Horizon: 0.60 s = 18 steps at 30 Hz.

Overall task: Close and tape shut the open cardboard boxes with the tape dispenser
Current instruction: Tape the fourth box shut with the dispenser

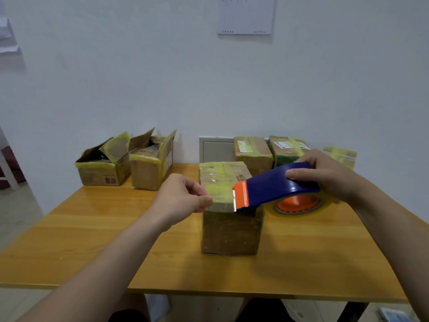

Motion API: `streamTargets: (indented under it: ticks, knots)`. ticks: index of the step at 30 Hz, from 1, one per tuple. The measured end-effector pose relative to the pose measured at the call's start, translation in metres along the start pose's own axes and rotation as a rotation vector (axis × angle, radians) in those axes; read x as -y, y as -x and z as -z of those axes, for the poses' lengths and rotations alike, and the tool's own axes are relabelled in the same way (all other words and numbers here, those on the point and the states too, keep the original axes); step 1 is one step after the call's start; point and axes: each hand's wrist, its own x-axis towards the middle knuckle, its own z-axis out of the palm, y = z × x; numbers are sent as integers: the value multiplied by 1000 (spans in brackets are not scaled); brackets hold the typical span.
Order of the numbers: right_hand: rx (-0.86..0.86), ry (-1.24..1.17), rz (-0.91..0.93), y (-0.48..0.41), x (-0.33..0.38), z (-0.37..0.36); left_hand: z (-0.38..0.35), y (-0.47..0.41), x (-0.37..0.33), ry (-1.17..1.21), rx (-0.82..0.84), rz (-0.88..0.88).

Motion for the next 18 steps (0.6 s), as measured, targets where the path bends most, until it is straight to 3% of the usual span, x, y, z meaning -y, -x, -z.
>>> streamTargets:
  ticks: [11, 18]
  knots:
    - [-13, 246, -12, -10, 18, -10, -2, -3, 4, -160, -65, -39]
    - [9, 271, -56, -14, 15, -11, 10, -12, 9, 28, 106, 88]
